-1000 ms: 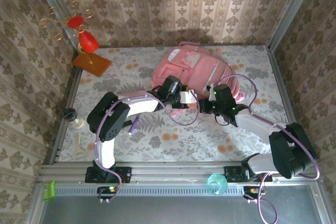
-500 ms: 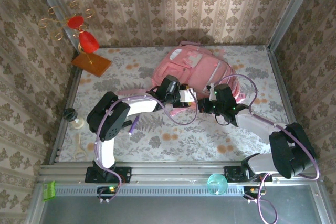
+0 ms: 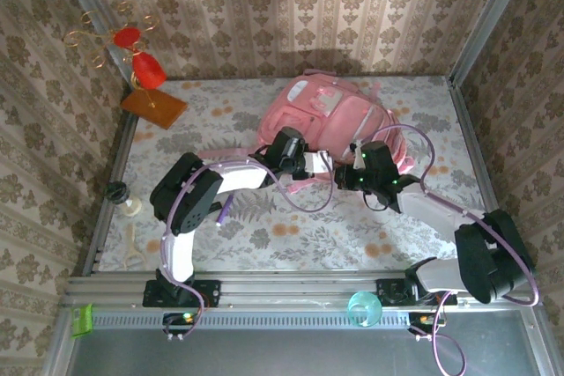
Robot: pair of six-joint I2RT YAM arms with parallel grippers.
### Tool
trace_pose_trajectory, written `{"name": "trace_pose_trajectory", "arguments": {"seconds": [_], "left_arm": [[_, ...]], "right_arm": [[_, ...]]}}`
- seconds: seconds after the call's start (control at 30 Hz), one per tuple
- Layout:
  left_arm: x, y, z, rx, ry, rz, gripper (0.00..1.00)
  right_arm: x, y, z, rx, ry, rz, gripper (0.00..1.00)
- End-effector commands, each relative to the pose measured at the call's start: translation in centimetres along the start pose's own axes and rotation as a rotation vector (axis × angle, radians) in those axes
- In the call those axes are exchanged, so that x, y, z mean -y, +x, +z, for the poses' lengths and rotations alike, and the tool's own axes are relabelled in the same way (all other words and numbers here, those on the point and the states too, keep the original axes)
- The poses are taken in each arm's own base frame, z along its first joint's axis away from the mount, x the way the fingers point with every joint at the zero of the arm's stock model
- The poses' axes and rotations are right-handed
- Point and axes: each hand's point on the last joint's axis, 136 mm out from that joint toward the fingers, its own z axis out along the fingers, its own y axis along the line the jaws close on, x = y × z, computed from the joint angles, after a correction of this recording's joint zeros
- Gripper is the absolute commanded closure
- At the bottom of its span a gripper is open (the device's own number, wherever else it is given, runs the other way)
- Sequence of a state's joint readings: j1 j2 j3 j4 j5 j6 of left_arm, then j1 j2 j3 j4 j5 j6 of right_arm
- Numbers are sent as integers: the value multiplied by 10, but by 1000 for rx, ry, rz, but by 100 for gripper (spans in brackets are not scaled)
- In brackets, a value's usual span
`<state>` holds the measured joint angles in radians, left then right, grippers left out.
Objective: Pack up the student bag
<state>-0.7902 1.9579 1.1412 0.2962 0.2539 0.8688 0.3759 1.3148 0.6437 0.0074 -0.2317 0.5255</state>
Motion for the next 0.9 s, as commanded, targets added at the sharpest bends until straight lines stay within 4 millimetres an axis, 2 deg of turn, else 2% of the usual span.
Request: {"name": "trace_pose_trajectory", "arguments": {"seconds": [0.0,0.13,0.2,0.23,0.3,0.37,0.57,0.63,0.7,0.87], "left_arm": [[7,17,-1,-43,14,-2,100],[5,14,-9,-29,18,-24,100],[2,13,-13,-18,14,-43,100],[1,12,-15,-13,13,-48,100],[2,9,-16,0,15,-61,100],[3,4,-16,19,25,-77,100],[15,-4,-16,46,64,-118,100],[15,-4,-16,46,66,-122,100],[14,-6,-17,49,66,-131,100],[11,-14,-19,70,62,-144,100]], "right_arm": [[34,22,-13,-58,181,-4,100],[48,20,-20,-40,266,-9,100],[47,20,-19,-40,257,-27,100],[39,21,-16,-45,211,-43,100],[11,22,-5,-53,37,-70,100],[-2,23,4,-60,-51,-69,100],[0,17,28,-30,-67,-73,100],[-3,15,30,-17,-84,-74,100],[0,16,32,-13,-78,-68,95],[4,17,36,11,-74,-55,91]]}}
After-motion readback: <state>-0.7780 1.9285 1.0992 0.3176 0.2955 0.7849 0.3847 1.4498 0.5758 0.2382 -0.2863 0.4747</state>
